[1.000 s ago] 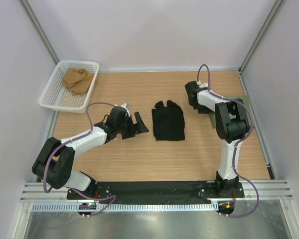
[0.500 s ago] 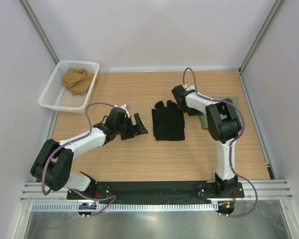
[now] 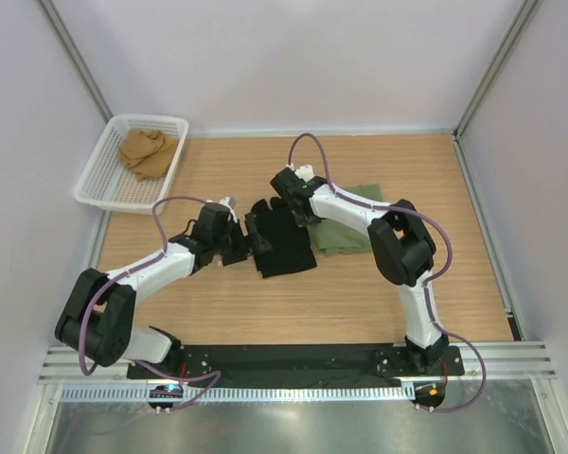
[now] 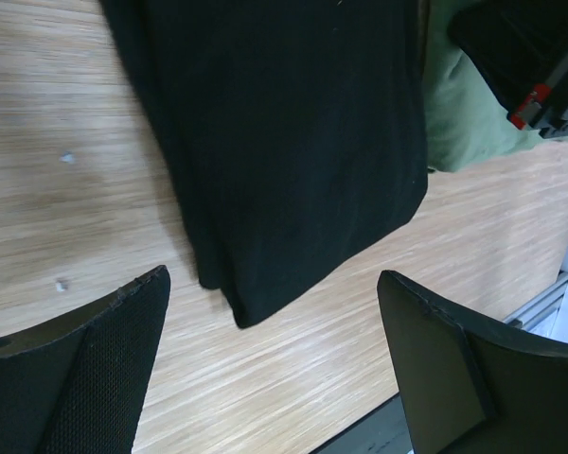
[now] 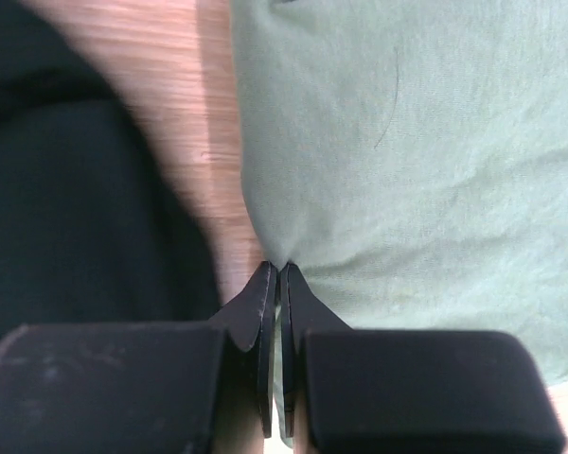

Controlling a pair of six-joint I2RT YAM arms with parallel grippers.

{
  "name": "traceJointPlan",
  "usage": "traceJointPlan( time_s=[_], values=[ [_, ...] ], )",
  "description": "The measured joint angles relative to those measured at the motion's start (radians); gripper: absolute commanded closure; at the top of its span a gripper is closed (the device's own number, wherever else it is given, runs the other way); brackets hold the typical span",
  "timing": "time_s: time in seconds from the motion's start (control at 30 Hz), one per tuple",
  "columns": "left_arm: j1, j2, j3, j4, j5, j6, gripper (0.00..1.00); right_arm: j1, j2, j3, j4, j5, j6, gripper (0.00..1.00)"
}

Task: Fold and stack the tank tops
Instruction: Neatly place the folded tank top to the corner

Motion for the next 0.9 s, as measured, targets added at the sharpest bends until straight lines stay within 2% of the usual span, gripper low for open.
traceJointPlan(
  time_s=[0.13, 0.23, 0.27, 0.53, 0.57, 0.67, 0.77, 0.9],
  values=[
    [0.020, -0.013, -0.011, -0.015, 0.000, 0.002, 0.09, -0.031, 0.000, -0.011, 0.008, -0.014, 0.008, 0.98],
    [0.020, -0.013, -0.012, -0.024, -0.001, 0.003, 0.09, -0.081, -0.002, -0.058, 0.032, -0.015, 0.005, 0.78],
    [0.019, -0.014, -0.013, -0.028, -0.002, 0.003, 0.09, -0.090, -0.006, -0.071, 0.038, -0.014, 0.005, 0.67],
    [0.082, -0.018, -0.065, -0.025, -0.004, -0.008, 0.12, -0.116, -0.092, -0.159, 0.091, -0.116, -0.023, 0.50],
    [0.090, -0.018, -0.070, -0.024, -0.004, -0.010, 0.12, -0.114, -0.103, -0.166, 0.104, -0.138, -0.026, 0.41],
    [0.093, -0.018, -0.071, -0.018, -0.004, -0.016, 0.10, -0.113, -0.145, -0.198, 0.162, -0.219, -0.037, 0.24],
    [0.095, -0.012, -0.071, -0.003, -0.003, -0.031, 0.06, -0.113, -0.179, -0.229, 0.220, -0.301, -0.048, 0.18],
    [0.104, 0.018, -0.070, 0.031, 0.001, -0.051, 0.08, -0.113, -0.182, -0.235, 0.295, -0.439, -0.057, 0.17]
  ],
)
